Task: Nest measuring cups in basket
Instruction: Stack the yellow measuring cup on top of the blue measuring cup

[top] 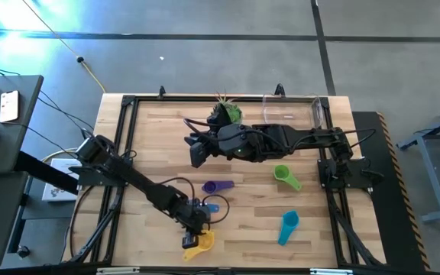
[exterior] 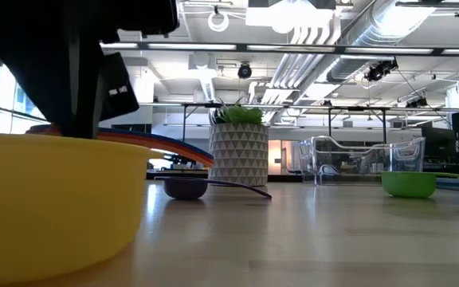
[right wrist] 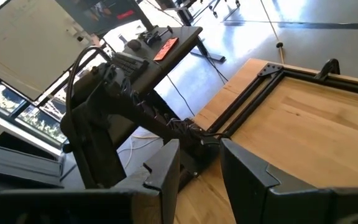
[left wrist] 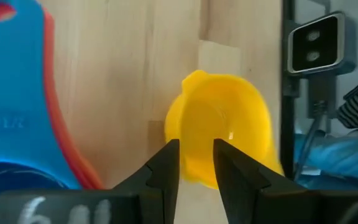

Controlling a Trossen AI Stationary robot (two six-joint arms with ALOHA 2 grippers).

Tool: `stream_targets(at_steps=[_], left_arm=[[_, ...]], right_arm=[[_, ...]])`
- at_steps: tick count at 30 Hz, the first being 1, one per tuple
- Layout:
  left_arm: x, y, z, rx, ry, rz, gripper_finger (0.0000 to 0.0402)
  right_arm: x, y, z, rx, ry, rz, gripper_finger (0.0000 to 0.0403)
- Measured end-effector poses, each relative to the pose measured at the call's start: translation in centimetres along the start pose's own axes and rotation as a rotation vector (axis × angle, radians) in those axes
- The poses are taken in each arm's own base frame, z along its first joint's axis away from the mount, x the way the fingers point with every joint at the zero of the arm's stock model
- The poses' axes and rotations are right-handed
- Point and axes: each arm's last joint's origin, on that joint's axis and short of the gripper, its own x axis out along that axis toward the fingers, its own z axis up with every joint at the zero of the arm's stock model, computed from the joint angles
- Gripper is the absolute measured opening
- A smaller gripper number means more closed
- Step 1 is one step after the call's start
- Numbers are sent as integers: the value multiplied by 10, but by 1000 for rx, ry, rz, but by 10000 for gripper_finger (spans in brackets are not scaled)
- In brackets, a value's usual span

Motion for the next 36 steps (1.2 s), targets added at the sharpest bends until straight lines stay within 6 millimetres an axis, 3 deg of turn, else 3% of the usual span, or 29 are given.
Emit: stream_targets(at_steps=[9, 15, 26, 36], left_arm=[[-25, -15, 0, 25, -22, -94, 90], [-58, -24, -6, 59, -35, -85, 90], [-141, -27, -36, 132, -103, 78, 90], [-193, -18, -61, 136, -98, 95, 90]], right_arm=[[-8, 4, 3, 9, -15, 20, 108], [-22, 18, -9, 21, -11, 41, 108], [-63, 43, -66, 201, 54, -48, 108], [-51, 56, -134, 394, 183, -96, 108]])
